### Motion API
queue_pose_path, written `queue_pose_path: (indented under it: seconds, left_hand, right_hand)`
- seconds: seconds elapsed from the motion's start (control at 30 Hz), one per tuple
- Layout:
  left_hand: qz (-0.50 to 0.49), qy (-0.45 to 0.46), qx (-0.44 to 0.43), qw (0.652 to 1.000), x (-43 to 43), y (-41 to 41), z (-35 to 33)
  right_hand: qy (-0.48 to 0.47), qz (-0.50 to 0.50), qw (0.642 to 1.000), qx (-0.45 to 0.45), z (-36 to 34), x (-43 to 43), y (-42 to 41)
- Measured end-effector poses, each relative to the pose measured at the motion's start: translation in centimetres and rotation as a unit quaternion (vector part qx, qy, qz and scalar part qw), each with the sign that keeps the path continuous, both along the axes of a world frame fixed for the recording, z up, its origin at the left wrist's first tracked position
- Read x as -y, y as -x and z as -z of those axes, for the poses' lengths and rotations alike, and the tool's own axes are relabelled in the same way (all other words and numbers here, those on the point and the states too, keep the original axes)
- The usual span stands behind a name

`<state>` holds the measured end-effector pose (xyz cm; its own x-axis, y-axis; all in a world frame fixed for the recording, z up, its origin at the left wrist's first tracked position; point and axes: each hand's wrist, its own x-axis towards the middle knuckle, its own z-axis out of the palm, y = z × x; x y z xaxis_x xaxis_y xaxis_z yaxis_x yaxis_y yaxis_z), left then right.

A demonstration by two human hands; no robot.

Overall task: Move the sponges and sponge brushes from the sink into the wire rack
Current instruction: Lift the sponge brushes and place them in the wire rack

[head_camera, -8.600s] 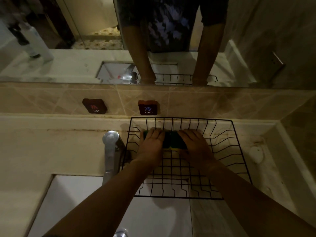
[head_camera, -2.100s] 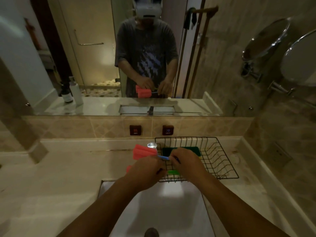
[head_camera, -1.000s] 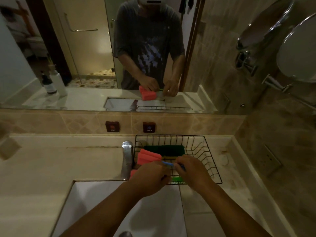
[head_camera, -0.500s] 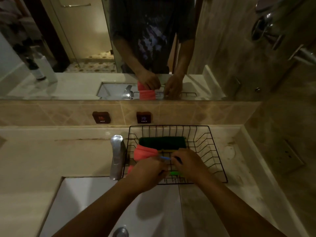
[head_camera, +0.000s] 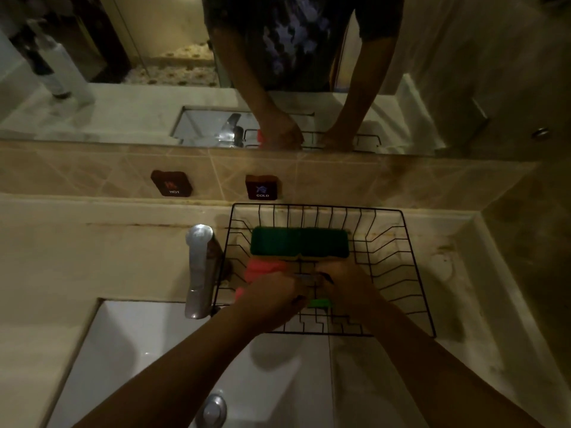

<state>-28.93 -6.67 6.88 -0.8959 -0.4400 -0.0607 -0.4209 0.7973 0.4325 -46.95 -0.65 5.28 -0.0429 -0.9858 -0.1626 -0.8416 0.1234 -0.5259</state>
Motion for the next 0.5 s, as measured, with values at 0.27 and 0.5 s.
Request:
queue_pose_path:
  seconds: [0.27, 0.5]
  left_hand:
    - [-0.032, -0.080, 0.039, 0.995, 0.1, 0.3, 2.2]
    - [-0.006, -0.118, 0.060, 0.991, 0.7, 1.0, 2.7]
  right_hand:
    - [-0.007, 0.014, 1.000, -0.025, 1.9, 0.9, 0.6]
    - [-0.030, 0.040, 0.999, -0.012, 2.8, 0.8, 0.4]
